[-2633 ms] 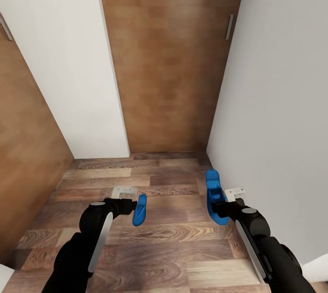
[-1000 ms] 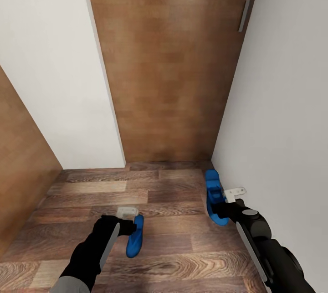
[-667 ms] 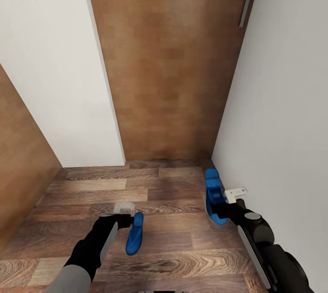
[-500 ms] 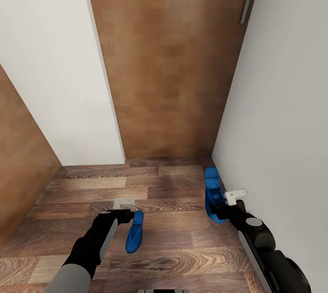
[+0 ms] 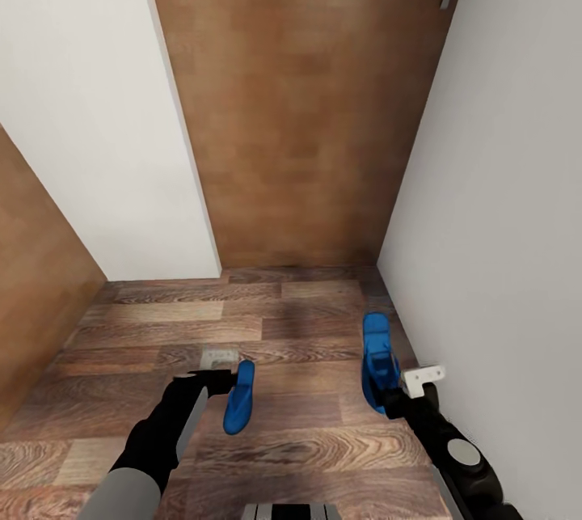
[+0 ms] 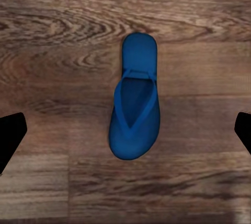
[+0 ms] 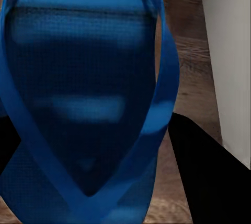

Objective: In the bedroom, move the book from the bed onto either nightstand, and place the two sandals side by side next to the bed.

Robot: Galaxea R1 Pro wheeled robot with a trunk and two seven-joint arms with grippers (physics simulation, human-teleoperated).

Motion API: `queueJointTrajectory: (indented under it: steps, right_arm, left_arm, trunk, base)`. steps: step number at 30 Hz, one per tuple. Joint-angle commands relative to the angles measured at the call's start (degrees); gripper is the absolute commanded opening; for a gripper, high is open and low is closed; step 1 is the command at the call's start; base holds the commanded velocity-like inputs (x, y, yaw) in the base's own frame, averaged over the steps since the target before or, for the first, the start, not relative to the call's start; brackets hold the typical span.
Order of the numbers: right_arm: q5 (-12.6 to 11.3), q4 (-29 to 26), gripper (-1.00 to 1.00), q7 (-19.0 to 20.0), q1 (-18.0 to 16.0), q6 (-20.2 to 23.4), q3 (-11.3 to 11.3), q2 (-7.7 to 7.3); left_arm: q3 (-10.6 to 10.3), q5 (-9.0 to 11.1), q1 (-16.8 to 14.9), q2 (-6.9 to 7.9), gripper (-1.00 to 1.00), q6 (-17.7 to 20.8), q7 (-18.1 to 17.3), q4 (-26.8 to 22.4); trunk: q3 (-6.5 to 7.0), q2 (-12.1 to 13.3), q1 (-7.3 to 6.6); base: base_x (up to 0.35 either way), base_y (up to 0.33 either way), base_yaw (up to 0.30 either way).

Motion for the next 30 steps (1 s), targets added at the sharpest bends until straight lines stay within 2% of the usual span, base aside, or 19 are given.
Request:
queueJointTrajectory:
  steps: [1, 4, 9, 21, 30]
  right_arm:
    - [0.0, -0.1, -1.00, -0.1, 0.1, 2.1, -0.2, -0.04]
    - [0.0, -0.1, -1.00, -0.1, 0.2, 6.5, -1.7, -0.08]
    - [0.0, -0.1, -1.00, -0.1, 0.3, 10.4, -2.9, -0.16]
    - [0.0, 0.0, -1.00, -0.1, 0.3, 10.9, -3.1, -0.11]
    - [0.0, 0.0, -1.00, -0.1, 0.3, 10.9, -3.1, -0.14]
  left_arm:
    - [0.0, 0.1, 0.0, -0.01, 1.00, 0.3, 0.2, -0.1]
    - [0.0, 0.1, 0.0, -0.06, 1.00, 0.3, 0.2, -0.1]
    - [-0.1, 0.1, 0.0, -0.09, 1.00, 0.3, 0.2, -0.1]
    - [0.0, 0.2, 0.0, -0.10, 1.00, 0.3, 0.2, 0.0]
    - [0.0, 0.4, 0.0, -0.09, 1.00, 0.3, 0.2, 0.1]
  trunk:
    - [-0.27, 0.0, 0.01]
    - [-0.94, -0.1, 0.09]
    - [-2.05, -0.1, 0.22]
    - [-4.70, -0.3, 0.53]
    - [-4.70, -0.3, 0.53]
  base:
    - [0.000, 0.000, 0.000]
    - [0.000, 0.000, 0.000]
    - [0.000, 0.000, 0.000]
    - [0.000, 0.000, 0.000]
    - [0.130, 0.088, 0.000]
